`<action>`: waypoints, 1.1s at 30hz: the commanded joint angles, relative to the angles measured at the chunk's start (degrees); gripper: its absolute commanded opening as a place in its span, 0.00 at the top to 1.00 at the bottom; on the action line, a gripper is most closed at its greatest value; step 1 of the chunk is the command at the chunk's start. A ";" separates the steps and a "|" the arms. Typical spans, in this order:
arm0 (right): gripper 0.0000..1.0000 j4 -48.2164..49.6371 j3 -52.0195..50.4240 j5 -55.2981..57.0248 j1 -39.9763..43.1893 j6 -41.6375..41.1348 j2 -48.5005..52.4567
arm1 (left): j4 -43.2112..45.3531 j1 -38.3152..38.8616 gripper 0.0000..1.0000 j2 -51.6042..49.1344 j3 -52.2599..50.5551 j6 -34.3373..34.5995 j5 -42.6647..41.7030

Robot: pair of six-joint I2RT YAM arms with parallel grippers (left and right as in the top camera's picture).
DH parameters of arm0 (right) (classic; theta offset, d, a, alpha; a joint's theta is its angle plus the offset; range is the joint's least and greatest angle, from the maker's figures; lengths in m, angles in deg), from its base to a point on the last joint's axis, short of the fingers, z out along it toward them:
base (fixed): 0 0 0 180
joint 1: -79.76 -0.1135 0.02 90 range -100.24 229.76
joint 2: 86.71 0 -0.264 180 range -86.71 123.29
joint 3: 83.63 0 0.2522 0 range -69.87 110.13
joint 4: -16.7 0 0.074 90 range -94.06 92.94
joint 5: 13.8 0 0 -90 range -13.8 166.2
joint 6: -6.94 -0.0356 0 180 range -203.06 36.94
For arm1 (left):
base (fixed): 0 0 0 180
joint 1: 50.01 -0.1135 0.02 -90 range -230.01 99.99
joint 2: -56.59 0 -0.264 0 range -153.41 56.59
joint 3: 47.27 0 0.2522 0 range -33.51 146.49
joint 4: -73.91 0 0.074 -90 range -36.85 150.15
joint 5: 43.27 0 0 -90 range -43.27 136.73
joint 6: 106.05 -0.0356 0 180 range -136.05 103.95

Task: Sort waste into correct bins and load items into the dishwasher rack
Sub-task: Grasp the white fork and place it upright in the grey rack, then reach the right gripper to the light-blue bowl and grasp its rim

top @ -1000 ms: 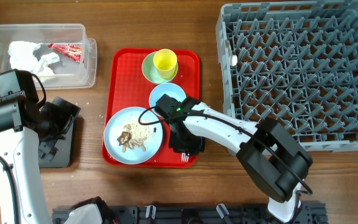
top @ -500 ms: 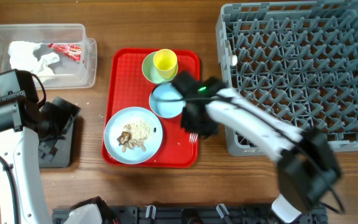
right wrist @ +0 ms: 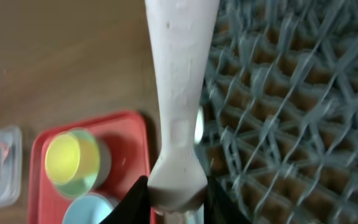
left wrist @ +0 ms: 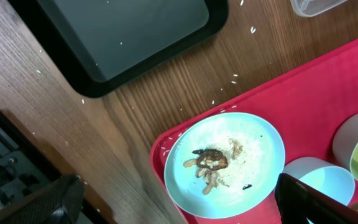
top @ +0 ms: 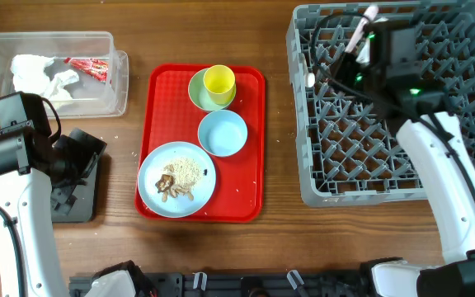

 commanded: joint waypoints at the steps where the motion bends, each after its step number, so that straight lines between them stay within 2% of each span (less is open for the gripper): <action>1: 0.82 4.15 0.55 0.52 0.11 10.05 2.89 | -0.02 -0.26 0.00 0.20 -0.22 0.96 0.98; 7: 0.79 9.35 0.37 0.24 0.09 14.43 14.29 | -0.02 -0.26 0.00 0.20 -0.22 0.96 0.98; 12: 0.75 8.96 0.33 -4.24 0.09 15.21 19.15 | -0.02 -0.26 0.00 0.20 -0.22 0.96 0.98; 18: 0.57 6.56 0.35 -4.46 0.09 15.19 18.86 | -0.02 -0.26 0.00 0.20 -0.22 0.98 0.98; 21: 0.52 5.35 0.35 -4.44 0.09 15.19 18.67 | -0.02 -0.26 0.00 0.20 -0.22 0.96 0.98; 24: 0.41 3.17 0.35 -4.48 0.09 14.97 15.80 | -0.02 -0.26 0.00 0.20 -0.22 0.96 0.98; 29: 0.38 0.24 0.35 -5.84 0.09 14.51 8.61 | -0.02 -0.26 0.00 0.20 -0.22 0.96 0.98; 33: 0.38 -2.78 0.35 -16.02 -0.17 13.51 2.10 | -0.02 -0.26 0.00 0.20 -0.22 0.96 0.98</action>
